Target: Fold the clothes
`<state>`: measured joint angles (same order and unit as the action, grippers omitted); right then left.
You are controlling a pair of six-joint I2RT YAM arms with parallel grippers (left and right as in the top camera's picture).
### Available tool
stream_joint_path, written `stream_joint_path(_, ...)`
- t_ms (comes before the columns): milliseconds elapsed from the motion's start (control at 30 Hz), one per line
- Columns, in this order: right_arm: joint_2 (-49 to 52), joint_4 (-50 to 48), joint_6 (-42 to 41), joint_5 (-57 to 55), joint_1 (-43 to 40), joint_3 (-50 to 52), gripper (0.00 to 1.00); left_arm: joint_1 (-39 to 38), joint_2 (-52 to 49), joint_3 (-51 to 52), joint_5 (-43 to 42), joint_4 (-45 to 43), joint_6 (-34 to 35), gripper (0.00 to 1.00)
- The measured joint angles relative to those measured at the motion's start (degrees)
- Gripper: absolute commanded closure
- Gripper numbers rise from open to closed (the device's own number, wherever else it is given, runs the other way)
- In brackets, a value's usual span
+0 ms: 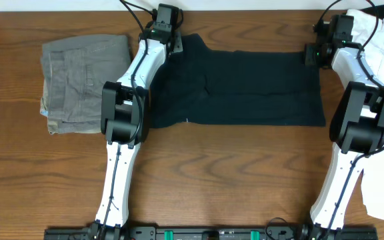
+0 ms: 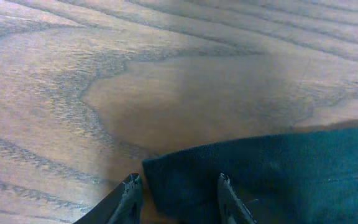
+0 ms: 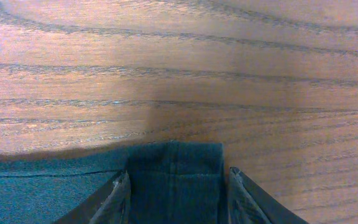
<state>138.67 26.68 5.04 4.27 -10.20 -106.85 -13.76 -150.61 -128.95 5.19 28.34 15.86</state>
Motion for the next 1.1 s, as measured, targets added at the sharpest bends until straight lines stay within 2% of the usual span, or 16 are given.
stream_joint_path(400, 0.0, -0.4, 0.0, 0.2, 0.0, 0.1, 0.55, 0.0, -0.1, 0.0, 0.2, -0.3, 0.6, 0.61)
stream_joint_path(467, 0.0, -0.4, 0.0, 0.2, 0.0, 0.1, 0.56, 0.0, -0.1, 0.0, 0.2, -0.4, 1.0, 0.75)
stream_joint_path(600, 0.0, -0.4, 0.0, 0.2, 0.0, 0.1, 0.56, 0.0, -0.3, 0.0, 0.1, -0.7, 1.1, 0.81)
stream_joint_path(633, 0.0, -0.4, 0.0, 0.2, 0.0, 0.1, 0.56, -0.1, -0.3, 0.0, 0.1, -0.7, 1.1, 0.87)
stream_joint_path(733, 0.0, -0.5, 0.0, 0.2, 0.0, 0.1, 0.65, -0.2, -0.3, 0.0, 0.1, -1.0, 1.7, 0.94)
stream_joint_path(867, 0.0, -0.6, -0.2, 0.4, 0.0, 0.1, 0.73, -0.2, -0.3, 0.0, 0.0, -1.1, 1.8, 0.94)
stream_joint_path(1000, 0.0, -0.9, -0.2, 0.5, 0.0, 0.2, 0.74, -0.2, -0.3, 0.0, 0.0, -1.2, 1.9, 0.94)
stream_joint_path(1100, 0.0, -1.6, -0.2, 0.7, 0.0, 0.4, 0.84, -0.2, -0.3, 0.0, 0.0, -1.3, 1.9, 0.94)
